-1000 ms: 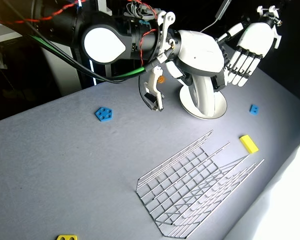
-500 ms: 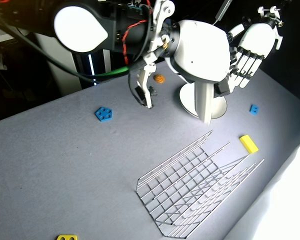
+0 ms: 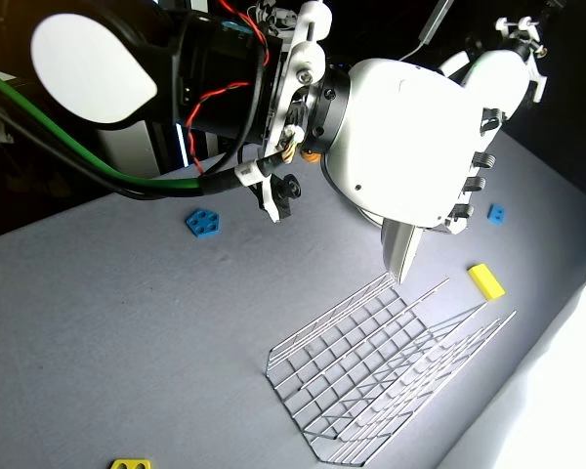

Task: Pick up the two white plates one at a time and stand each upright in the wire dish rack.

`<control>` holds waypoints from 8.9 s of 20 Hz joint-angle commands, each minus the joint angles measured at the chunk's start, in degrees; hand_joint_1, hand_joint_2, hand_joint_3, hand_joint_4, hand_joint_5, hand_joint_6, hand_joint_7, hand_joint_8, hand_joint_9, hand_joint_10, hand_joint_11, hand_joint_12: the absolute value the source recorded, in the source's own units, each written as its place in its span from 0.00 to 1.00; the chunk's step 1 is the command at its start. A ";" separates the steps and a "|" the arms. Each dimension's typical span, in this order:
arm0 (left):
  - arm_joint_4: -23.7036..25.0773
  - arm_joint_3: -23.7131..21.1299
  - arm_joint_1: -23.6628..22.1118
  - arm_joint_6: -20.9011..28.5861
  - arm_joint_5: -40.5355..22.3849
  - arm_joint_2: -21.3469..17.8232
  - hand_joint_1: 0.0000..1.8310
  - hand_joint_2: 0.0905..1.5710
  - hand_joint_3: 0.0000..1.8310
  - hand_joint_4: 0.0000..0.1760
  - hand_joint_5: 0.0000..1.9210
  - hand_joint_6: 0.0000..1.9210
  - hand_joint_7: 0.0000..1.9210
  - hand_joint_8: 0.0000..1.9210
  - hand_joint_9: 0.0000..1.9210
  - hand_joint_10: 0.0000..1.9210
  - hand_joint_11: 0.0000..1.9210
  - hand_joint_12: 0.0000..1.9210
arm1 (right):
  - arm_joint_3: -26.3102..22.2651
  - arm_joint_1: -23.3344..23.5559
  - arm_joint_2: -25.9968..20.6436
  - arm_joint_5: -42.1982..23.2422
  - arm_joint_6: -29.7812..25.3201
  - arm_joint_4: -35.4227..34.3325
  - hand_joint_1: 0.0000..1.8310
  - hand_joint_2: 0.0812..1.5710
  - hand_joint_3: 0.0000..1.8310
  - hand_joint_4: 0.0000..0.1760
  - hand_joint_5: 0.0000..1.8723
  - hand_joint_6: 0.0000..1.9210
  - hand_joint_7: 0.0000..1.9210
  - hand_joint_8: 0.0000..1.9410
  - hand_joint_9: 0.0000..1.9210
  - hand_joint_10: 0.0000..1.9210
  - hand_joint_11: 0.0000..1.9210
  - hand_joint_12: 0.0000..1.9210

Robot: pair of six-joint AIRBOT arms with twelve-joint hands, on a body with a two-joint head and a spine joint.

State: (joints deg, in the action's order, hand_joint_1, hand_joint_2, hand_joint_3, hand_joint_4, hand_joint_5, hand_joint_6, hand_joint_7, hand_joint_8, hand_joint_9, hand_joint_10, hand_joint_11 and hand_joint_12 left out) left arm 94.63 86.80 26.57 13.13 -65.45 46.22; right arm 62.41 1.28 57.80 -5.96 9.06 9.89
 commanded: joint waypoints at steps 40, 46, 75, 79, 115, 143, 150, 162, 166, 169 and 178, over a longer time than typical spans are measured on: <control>-5.02 3.59 7.84 -2.58 9.85 5.52 0.00 0.66 0.00 0.00 0.09 0.00 0.09 0.00 0.07 0.00 0.00 0.21 | 15.54 -2.83 1.13 -0.13 -0.76 -19.66 0.67 0.68 0.00 0.11 0.56 0.48 0.54 0.44 0.56 0.30 0.42 0.63; -5.02 3.67 8.58 -2.59 9.85 5.68 0.00 0.67 0.00 0.00 0.09 0.00 0.09 0.00 0.08 0.00 0.00 0.21 | 15.82 -4.76 1.82 -1.14 -0.73 -19.66 0.67 0.68 0.00 0.14 0.55 0.51 0.53 0.46 0.60 0.17 0.41 0.64; -5.36 4.83 8.52 -2.58 10.10 6.17 0.00 0.68 0.00 0.00 0.09 0.00 0.10 0.00 0.09 0.00 0.00 0.23 | 19.57 -11.35 5.98 -4.66 -1.66 -19.68 0.66 0.70 0.00 0.17 0.51 0.55 0.51 0.50 0.59 0.16 0.38 0.65; -5.36 4.84 8.40 -2.58 10.09 6.17 0.00 0.67 0.00 0.00 0.10 0.00 0.11 0.00 0.09 0.00 0.00 0.23 | 19.57 -11.85 6.04 -5.11 -1.66 -19.67 0.75 0.70 0.00 0.00 0.50 0.54 0.50 0.49 0.47 0.64 0.37 0.68; -5.37 4.93 8.50 -2.46 9.79 6.05 0.00 0.67 0.00 0.00 0.11 0.00 0.11 0.00 0.09 0.00 0.00 0.21 | 17.45 -16.43 4.90 -6.72 -1.70 -19.65 0.58 0.65 0.00 0.00 0.29 0.00 0.34 0.00 0.34 0.00 0.09 0.63; -5.37 5.20 8.61 -2.46 9.80 6.14 0.00 0.68 0.00 0.00 0.11 0.00 0.11 0.00 0.10 0.00 0.00 0.23 | 16.03 -11.85 3.39 -6.31 -1.66 -19.64 0.56 0.63 0.00 0.00 0.06 0.00 0.14 0.00 0.14 0.00 0.00 0.41; -5.37 5.20 8.61 -2.46 9.80 6.17 0.00 0.67 0.00 0.00 0.09 0.00 0.10 0.00 0.09 0.00 0.00 0.22 | 15.93 -11.88 3.39 -6.44 -1.61 -19.64 0.56 0.62 0.00 0.00 0.05 0.00 0.13 0.00 0.14 0.00 0.00 0.41; -5.36 5.25 8.99 -2.48 9.80 6.25 0.00 0.68 0.00 0.00 0.10 0.00 0.11 0.00 0.09 0.00 0.00 0.22 | 15.57 -13.08 3.32 -6.98 -1.53 -19.64 0.57 0.63 0.00 0.00 0.11 0.01 0.18 0.01 0.18 0.01 0.00 0.54; -5.36 5.29 8.99 -2.48 9.81 6.26 0.00 0.68 0.00 0.00 0.11 0.00 0.12 0.00 0.10 0.00 0.00 0.24 | 15.49 -13.05 3.31 -7.26 -1.61 -19.64 0.58 0.62 0.00 0.00 0.25 0.04 0.30 0.02 0.28 0.03 0.00 0.61; -5.36 5.33 8.98 -2.48 9.81 6.30 0.00 0.68 0.00 0.00 0.11 0.00 0.12 0.00 0.10 0.00 0.00 0.23 | 15.48 -13.02 3.29 -7.31 -1.59 -19.64 0.58 0.63 0.00 0.00 0.27 0.10 0.32 0.05 0.28 0.07 0.00 0.58; -5.36 5.34 8.98 -2.48 9.81 6.32 0.00 0.68 0.00 0.00 0.11 0.00 0.11 0.00 0.10 0.00 0.00 0.22 | 15.48 -13.00 3.21 -7.73 -1.32 -19.62 0.60 0.62 0.00 0.00 0.06 0.63 0.08 0.54 0.04 0.52 0.00 0.53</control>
State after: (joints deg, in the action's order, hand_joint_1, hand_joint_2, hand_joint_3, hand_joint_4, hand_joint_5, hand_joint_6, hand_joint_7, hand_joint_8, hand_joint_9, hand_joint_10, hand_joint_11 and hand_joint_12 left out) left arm 91.88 91.66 35.59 10.55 -55.07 52.64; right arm 77.82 -12.12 61.60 -5.58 7.57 -9.80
